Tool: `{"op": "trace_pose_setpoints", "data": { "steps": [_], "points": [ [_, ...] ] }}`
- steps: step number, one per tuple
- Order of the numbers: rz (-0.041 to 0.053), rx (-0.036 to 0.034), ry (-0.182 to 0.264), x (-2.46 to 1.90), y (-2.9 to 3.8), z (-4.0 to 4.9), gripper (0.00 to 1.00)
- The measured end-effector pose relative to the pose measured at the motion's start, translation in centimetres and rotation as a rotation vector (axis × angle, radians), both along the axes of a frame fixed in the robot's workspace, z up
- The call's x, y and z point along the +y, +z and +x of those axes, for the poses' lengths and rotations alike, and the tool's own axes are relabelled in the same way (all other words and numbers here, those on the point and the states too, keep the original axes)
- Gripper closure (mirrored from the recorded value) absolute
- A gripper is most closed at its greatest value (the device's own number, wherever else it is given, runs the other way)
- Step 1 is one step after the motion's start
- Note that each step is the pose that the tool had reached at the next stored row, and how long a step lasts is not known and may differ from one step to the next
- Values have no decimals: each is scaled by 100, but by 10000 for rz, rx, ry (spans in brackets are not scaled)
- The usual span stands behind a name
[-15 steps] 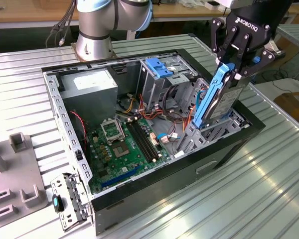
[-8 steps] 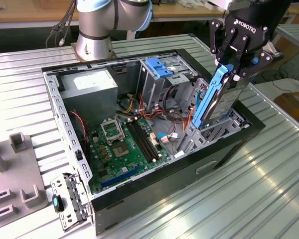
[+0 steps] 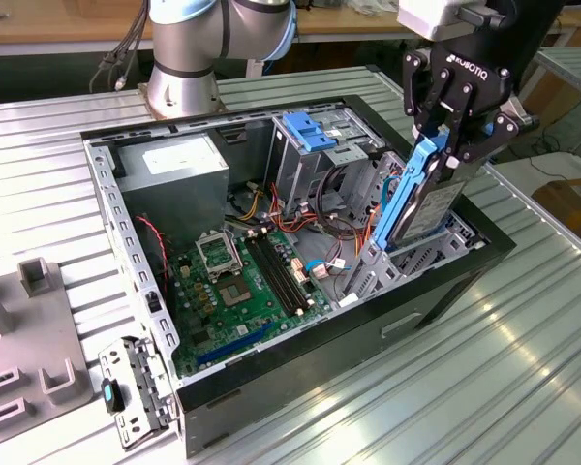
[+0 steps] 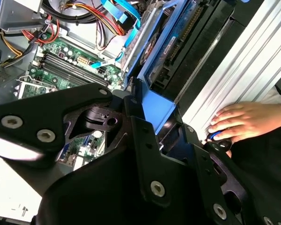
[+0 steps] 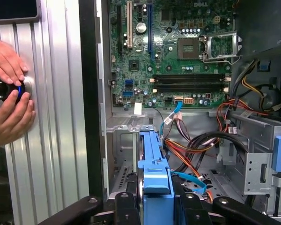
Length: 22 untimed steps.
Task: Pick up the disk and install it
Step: 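Insert the disk into the insertion slot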
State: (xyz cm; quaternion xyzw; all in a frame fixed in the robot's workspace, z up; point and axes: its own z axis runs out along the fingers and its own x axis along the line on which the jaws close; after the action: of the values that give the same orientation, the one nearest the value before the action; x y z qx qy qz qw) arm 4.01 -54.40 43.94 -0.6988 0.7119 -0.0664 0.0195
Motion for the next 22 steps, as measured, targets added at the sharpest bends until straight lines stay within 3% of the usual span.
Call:
{"op": "trace_pose_setpoints", "data": {
  "steps": [6,10,12,16,22],
  "points": [
    [0,-1,-2,-7,-232,0,63],
    [1,-1,-2,-10,-305,0,63],
    [-3,0,-1,-13,-394,0,63],
    [-1,-1,-2,-15,-487,-1,63],
    [12,-5,2,-15,-502,2,62]
  ]
}}
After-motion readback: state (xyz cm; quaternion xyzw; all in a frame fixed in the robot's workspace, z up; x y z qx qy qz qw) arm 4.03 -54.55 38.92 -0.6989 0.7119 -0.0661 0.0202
